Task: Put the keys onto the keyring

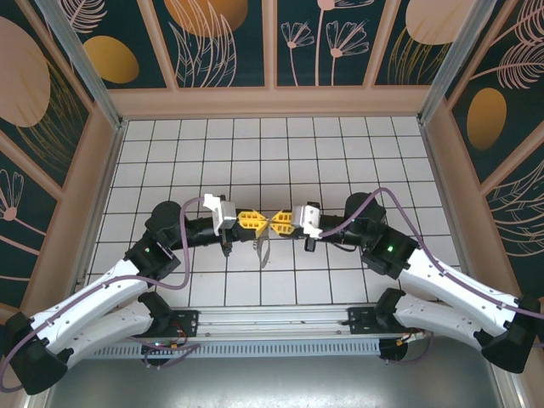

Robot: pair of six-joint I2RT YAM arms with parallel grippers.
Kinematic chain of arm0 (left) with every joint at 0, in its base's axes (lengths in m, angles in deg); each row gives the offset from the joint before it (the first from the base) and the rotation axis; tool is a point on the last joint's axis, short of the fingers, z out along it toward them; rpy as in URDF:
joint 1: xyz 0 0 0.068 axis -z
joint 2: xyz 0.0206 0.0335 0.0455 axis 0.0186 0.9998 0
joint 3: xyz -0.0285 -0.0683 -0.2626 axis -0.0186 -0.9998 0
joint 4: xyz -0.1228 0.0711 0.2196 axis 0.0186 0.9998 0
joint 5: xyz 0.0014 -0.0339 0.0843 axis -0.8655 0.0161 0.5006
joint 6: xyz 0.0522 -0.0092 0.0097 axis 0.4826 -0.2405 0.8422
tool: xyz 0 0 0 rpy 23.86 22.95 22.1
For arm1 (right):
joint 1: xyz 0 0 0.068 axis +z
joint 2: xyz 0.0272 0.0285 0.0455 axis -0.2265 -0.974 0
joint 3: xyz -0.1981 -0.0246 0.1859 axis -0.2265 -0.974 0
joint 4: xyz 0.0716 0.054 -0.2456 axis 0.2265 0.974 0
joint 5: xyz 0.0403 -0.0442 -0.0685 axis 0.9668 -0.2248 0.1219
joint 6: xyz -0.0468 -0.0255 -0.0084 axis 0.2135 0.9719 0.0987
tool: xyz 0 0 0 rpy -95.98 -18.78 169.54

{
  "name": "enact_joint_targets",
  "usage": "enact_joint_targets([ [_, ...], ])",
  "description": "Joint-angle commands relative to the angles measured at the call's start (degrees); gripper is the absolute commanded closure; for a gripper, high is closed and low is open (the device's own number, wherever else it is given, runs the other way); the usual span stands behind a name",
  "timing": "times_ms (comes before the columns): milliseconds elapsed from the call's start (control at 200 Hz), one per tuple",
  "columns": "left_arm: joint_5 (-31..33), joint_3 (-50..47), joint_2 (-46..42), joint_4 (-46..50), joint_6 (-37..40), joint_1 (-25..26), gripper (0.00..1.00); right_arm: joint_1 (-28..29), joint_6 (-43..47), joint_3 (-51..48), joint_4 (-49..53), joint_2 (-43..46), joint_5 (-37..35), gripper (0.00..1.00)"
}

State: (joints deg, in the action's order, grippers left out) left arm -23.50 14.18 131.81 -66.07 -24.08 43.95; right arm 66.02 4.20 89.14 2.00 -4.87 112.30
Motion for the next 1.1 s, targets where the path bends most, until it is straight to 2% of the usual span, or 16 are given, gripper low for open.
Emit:
enact_joint_targets([
  [0,-1.4,1.3,-0.2,-0.5,0.4,0.4,1.00,0.4,0.3,0.9,-3.1,-0.1,0.7,0.98],
  [130,-1.4,1.9,0.2,0.5,0.8,0.4,1.00,0.5,0.3,1.0,-3.4,-0.3,1.2,0.99],
  [270,-1.6,2.4,0.8,1.3,1.1,0.4,1.00,0.4,0.5,1.5,-3.7,-0.8,1.0,0.89],
  [465,-1.7,2.5,1.0,1.5,1.2,0.4,1.00,0.3,-0.2,0.6,-5.8,-1.0,1.0,0.89],
  [661,-1.5,2.3,0.9,2.1,1.1,0.4,1.00,0.3,-0.7,0.3,-6.7,-1.0,0.6,1.00],
  [841,-0.2,3.6,1.6,6.1,2.1,0.5,1.00,0.3,-0.9,1.5,-4.8,-1.2,0.0,1.00],
  [966,2.6,5.5,2.0,12.0,3.9,0.4,0.75,0.3,0.1,3.0,-0.9,-2.1,-1.7,1.00],
  [1091,5.8,7.8,2.3,17.9,6.5,0.4,0.69,0.3,0.6,4.7,2.5,-2.9,-3.6,1.00],
])
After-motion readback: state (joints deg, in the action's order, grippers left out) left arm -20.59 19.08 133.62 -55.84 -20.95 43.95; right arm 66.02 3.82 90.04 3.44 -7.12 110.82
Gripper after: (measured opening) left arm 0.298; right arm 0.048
